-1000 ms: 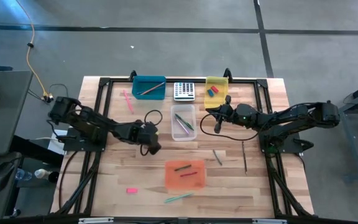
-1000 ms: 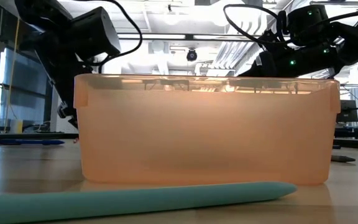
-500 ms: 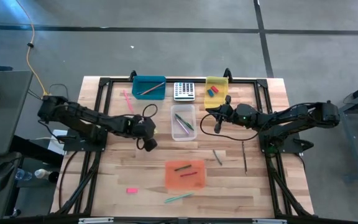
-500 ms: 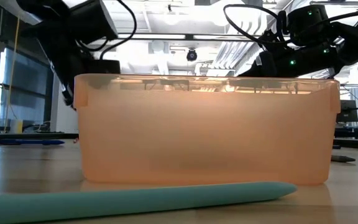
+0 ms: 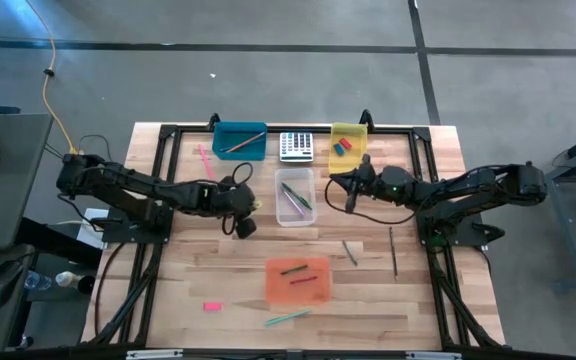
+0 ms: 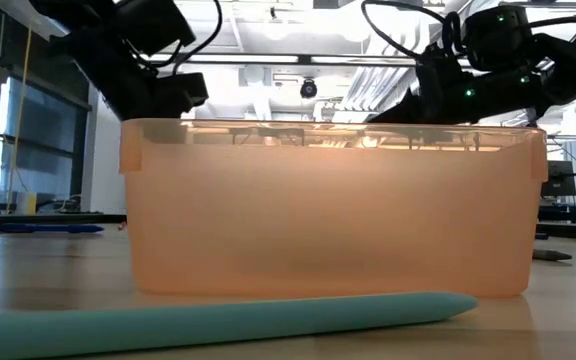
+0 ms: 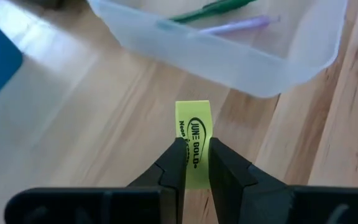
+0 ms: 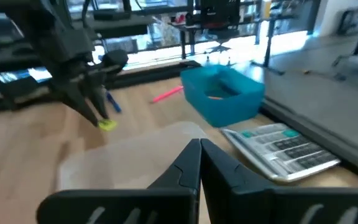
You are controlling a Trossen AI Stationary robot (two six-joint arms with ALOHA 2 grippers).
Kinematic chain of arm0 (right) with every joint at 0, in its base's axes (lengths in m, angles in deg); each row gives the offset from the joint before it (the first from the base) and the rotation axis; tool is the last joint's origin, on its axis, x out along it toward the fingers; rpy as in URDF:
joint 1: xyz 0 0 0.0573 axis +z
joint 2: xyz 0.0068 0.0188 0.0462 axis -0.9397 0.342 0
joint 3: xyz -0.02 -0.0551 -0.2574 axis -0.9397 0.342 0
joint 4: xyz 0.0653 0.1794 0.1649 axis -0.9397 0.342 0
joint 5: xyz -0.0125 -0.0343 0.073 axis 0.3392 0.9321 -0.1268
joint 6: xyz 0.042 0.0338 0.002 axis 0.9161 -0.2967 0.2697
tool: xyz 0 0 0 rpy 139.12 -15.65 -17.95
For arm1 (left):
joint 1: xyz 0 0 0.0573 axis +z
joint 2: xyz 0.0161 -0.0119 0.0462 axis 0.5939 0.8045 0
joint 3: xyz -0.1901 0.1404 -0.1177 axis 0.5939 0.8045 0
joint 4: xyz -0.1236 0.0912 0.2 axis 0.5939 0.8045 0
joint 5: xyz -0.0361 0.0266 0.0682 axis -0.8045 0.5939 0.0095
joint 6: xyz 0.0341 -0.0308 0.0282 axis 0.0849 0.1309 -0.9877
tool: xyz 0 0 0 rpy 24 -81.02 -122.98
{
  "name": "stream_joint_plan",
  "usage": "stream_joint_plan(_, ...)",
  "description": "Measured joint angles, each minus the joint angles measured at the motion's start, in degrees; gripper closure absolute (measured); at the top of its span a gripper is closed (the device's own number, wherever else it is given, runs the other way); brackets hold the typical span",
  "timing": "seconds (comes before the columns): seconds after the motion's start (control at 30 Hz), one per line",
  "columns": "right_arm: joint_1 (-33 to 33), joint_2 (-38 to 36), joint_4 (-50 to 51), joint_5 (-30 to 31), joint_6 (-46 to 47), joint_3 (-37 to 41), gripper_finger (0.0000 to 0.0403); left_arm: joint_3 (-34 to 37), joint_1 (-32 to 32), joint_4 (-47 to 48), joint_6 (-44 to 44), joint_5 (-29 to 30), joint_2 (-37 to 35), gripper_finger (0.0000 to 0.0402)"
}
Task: Sort crayons/erasers/pens/pencils in bins
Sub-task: Put the yellow eraser into the yellow bin
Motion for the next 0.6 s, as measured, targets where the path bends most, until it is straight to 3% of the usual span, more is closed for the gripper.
stream_joint_plan(0.4, 2.42, 5.6, 6.15, -0.84, 17.58, -9.96, 0.04, -0.04, -0.02, -8.26, -11.24, 2.99, -0.79, 0.036)
stream_joint_plan(0.6, 2.84, 12.09, 10.74, -3.85, 25.88, -17.68, 0.0349, -0.04, 0.02, -16.07, -17.53, 5.25, -0.79, 0.036)
